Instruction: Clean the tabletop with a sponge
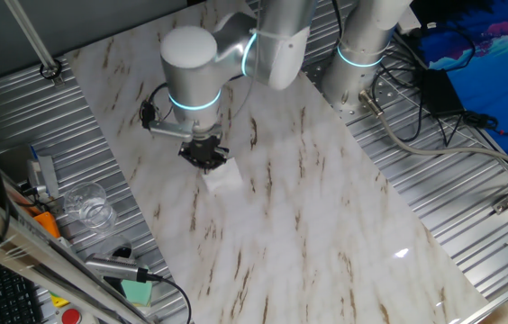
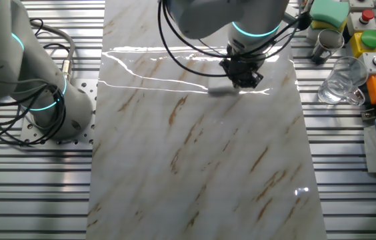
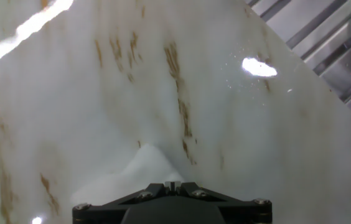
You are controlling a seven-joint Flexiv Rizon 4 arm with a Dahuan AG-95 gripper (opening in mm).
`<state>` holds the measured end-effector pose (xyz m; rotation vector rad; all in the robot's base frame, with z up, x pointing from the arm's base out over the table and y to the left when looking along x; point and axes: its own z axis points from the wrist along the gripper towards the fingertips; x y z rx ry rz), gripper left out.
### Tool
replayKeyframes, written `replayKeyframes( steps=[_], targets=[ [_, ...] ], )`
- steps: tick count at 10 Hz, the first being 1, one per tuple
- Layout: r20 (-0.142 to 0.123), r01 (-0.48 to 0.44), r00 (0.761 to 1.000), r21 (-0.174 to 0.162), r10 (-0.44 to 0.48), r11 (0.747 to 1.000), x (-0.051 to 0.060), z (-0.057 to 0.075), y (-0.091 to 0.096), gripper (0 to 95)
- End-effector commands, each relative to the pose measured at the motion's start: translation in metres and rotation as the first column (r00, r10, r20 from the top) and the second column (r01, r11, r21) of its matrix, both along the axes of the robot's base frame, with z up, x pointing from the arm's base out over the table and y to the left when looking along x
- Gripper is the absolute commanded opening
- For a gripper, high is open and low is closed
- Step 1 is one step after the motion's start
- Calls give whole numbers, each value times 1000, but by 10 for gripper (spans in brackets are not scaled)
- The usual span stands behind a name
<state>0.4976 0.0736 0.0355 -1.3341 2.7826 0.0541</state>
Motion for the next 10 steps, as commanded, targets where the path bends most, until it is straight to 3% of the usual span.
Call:
replayKeyframes(
  steps=[1, 6, 7, 10],
  targets=[
    [-1, 0, 1000, -1, 0, 1000, 0, -1, -3, 0],
    [-10, -24, 1000, -7, 24, 1000, 0, -3, -2, 0],
    [-52, -9, 999, -6, 8, 1000, 0, -3, -2, 0],
    [-49, 128, 990, -23, -129, 992, 0, -3, -2, 0]
  ],
)
